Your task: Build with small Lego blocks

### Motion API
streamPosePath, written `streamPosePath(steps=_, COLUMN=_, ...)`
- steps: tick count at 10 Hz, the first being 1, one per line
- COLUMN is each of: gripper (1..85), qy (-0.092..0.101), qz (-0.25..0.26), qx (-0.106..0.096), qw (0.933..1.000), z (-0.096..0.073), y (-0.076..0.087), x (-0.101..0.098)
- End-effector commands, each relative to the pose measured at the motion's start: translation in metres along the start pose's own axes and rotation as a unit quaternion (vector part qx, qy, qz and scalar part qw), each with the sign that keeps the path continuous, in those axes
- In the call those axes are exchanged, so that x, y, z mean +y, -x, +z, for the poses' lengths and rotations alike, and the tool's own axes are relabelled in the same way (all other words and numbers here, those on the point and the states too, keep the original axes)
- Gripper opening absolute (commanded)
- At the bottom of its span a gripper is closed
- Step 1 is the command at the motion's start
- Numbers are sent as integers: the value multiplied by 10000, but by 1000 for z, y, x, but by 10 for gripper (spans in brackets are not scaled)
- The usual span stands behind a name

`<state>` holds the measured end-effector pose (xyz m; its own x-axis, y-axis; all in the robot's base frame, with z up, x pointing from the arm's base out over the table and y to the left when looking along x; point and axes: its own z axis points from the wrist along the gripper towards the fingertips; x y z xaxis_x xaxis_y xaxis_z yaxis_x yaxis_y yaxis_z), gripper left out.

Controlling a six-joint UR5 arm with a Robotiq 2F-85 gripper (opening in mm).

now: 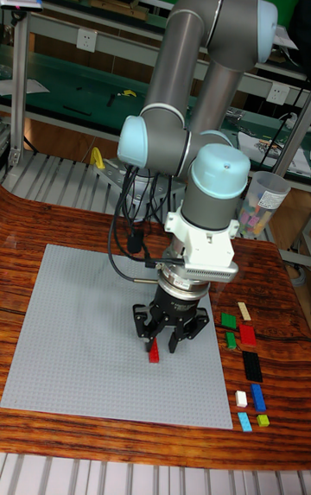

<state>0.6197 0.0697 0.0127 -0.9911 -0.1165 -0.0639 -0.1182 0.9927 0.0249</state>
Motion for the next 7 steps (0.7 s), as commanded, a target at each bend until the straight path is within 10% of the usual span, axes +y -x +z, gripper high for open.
streamPosePath(steps=1, gripper=433, qy=84, qz=40, qx=24, qw=10000, z=-10, y=-3, x=2)
streamPosePath(steps=7, gripper=393, qy=64, qz=23, qx=49, qw=10000, z=-13, y=-6, x=-7)
